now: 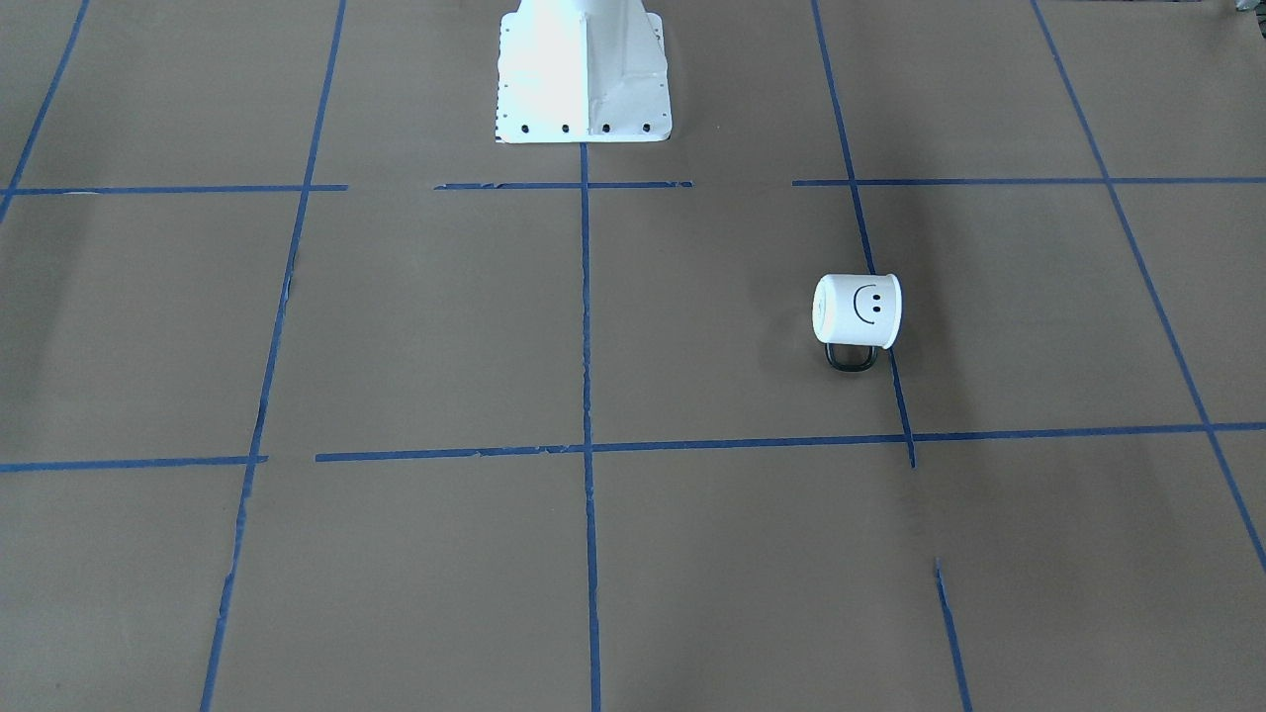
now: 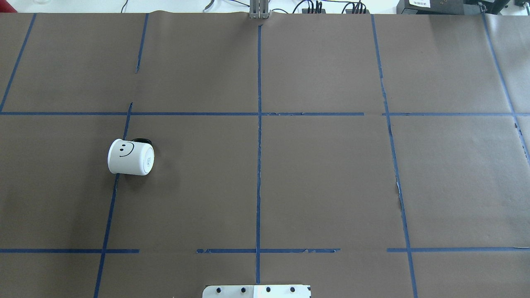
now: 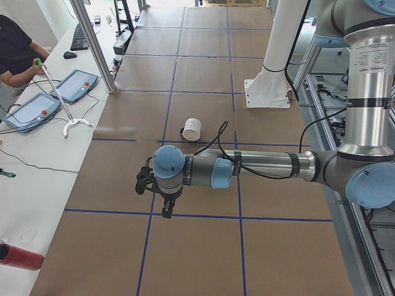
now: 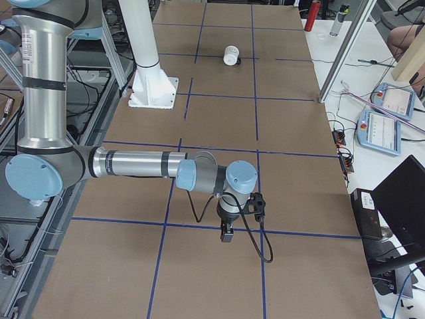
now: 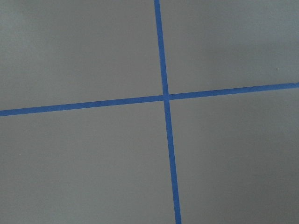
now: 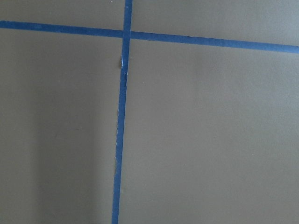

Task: Flip mug

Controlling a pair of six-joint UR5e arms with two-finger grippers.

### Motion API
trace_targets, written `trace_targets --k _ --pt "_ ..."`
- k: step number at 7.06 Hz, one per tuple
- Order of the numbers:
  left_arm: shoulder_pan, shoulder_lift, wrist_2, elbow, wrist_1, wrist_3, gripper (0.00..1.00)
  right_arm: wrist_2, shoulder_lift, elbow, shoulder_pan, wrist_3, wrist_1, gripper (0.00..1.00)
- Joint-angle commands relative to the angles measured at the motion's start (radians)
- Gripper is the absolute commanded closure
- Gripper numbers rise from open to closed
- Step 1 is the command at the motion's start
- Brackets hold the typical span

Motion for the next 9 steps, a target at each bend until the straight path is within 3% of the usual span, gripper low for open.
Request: trace_targets --k 1,6,7,8,9 --pt "0.084 -0.001 -0.044 -0.023 -0.116 -0.279 0.00 0.000 0.000 0.000 0.000 0.000 0.000 0.00" --pt "0.318 0.004 -0.029 0.024 -0.875 -1.200 0.00 0.000 0.000 0.000 0.000 0.000 0.000 0.00" --pt "0.394 0.003 0.070 0.049 -1.016 -1.317 0.00 0.000 0.000 0.000 0.000 0.000 0.000 0.00" --pt "0.540 -0.005 0.255 0.050 -1.107 -1.468 0.00 0.000 0.000 0.000 0.000 0.000 0.000 0.00" --pt "0.590 -0.008 0.324 0.064 -1.201 -1.546 0.00 0.000 0.000 0.000 0.000 0.000 0.000 0.00"
